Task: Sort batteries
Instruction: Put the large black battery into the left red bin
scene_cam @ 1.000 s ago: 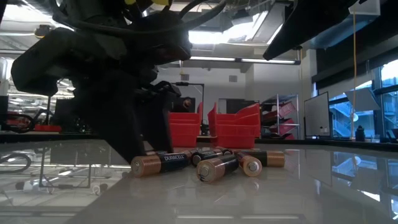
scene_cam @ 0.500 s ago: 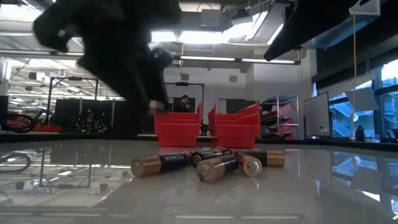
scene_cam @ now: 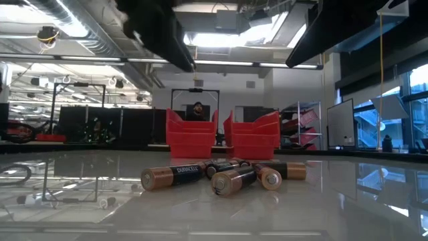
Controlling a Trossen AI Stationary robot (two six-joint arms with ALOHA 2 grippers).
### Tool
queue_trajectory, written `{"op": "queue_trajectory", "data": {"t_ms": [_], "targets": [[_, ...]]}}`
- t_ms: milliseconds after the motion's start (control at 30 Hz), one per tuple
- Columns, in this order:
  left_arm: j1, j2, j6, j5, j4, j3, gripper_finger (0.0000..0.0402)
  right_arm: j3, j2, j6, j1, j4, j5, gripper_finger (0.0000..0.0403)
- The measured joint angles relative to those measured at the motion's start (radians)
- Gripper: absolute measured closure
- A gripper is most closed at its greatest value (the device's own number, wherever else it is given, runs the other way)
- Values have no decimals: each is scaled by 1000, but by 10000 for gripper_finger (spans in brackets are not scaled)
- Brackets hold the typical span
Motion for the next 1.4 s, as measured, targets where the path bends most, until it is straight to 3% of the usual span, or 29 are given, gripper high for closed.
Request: {"op": "queue_trajectory", "data": {"t_ms": [100, 467, 667, 767, 933, 1167, 1400], "targets": [[97, 0, 52, 27, 6, 0, 189, 0, 0, 1, 0, 1, 0, 220], [457, 7, 151, 284, 69, 0, 187, 0, 0, 2, 0, 1, -8, 220], [583, 36, 165, 443, 130, 0, 182, 0, 0, 2, 0, -4, -9, 220], [615, 64, 134, 494, 167, 0, 179, 1, 0, 2, 0, -11, -9, 220], [632, 118, 70, 448, 246, 0, 148, 1, 0, 3, 0, -16, -9, 220], [629, 135, 65, 432, 243, 0, 105, 1, 0, 8, 0, -17, -27, 220], [616, 132, 76, 429, 157, 0, 95, 1, 0, 19, 0, -17, -27, 220]]}}
